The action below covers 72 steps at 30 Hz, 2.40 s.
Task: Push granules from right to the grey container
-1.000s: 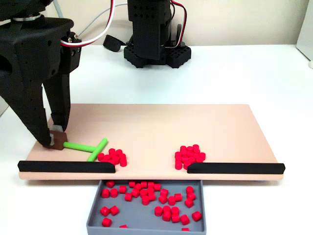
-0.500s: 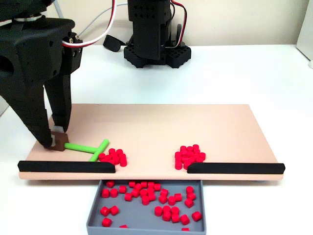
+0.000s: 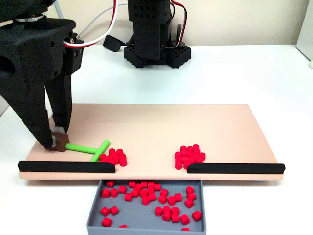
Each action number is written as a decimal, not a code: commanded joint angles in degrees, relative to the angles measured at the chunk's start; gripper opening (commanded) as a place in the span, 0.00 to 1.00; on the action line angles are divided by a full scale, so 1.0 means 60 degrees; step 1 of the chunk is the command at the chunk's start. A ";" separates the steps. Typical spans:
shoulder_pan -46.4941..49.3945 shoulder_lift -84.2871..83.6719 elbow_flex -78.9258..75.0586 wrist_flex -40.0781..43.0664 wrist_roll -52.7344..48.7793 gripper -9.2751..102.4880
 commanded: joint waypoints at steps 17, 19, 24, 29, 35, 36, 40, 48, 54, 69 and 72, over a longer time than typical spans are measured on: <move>-0.0205 0.0132 -0.0117 -0.0059 0.0117 0.08; -0.0220 0.0146 -0.0117 -0.0059 0.0146 0.08; -0.0234 0.0190 -0.0059 -0.0059 0.0234 0.08; -0.0264 0.0220 -0.0029 -0.0044 0.0322 0.08; -0.0308 0.0234 -0.0029 -0.0015 0.0454 0.08; -0.0322 0.0234 -0.0029 -0.0015 0.0483 0.08; -0.0337 0.0249 -0.0029 0.0015 0.0527 0.08; -0.0366 0.0278 -0.0015 0.0059 0.0557 0.08; -0.0366 0.0308 0.0015 0.0059 0.0571 0.08; -0.0498 0.0366 0.0088 0.0059 0.0879 0.08; -0.0513 0.0469 0.0205 0.0059 0.0879 0.08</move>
